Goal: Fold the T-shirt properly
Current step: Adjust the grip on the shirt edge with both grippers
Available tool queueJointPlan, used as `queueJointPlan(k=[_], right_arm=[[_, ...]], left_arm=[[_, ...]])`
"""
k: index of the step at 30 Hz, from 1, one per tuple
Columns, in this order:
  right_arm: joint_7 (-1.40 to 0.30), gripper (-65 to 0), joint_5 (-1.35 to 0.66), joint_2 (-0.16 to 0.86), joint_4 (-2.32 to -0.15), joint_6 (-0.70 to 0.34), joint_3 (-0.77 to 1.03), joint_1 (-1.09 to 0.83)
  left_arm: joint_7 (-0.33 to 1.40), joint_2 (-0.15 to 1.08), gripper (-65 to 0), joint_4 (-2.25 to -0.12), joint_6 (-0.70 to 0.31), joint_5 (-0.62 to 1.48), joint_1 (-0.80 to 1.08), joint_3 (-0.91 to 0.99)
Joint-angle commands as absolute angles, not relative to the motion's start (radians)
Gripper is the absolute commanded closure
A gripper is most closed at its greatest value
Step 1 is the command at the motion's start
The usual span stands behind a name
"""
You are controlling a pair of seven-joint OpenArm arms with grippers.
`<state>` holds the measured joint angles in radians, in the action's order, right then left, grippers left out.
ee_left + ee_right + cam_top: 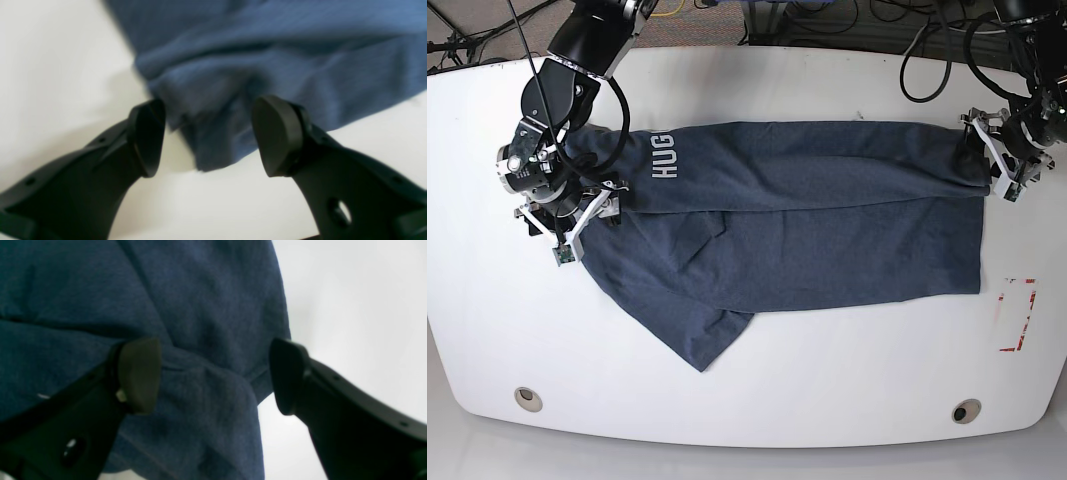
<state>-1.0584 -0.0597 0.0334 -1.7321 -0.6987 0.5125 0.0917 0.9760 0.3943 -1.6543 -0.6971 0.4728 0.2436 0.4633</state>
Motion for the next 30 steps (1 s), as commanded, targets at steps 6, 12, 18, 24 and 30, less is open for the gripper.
queueJointPlan(k=[6, 12, 18, 24, 30], right_arm=[[-1.133, -48.2, -0.088, 0.077, -1.854, -0.698, 0.513, 0.039], [-1.167, -48.2, -0.087, 0.084, -1.934, -0.698, 0.515, -0.048], [-1.165, -48.2, -0.087, 0.087, -1.928, -0.698, 0.588, -0.111], [-1.141, -48.2, -0.087, 0.084, -1.871, -0.698, 0.611, -0.119], [-1.138, -48.2, -0.087, 0.082, -1.814, -0.698, 0.615, -0.12]], left_arm=[[0.934, 0.423, -40.7, -1.508, -0.698, 0.484, 0.236, 0.467], [0.908, 0.449, -40.7, -1.474, -0.698, 0.473, 0.236, 0.464], [0.908, 0.449, -40.7, -1.517, -0.698, 0.466, 0.236, 0.464], [0.963, 0.447, -40.7, -1.639, -0.698, 0.472, 0.237, 0.469], [1.053, 0.404, -40.7, -1.839, -0.698, 0.466, 0.237, 0.47]])
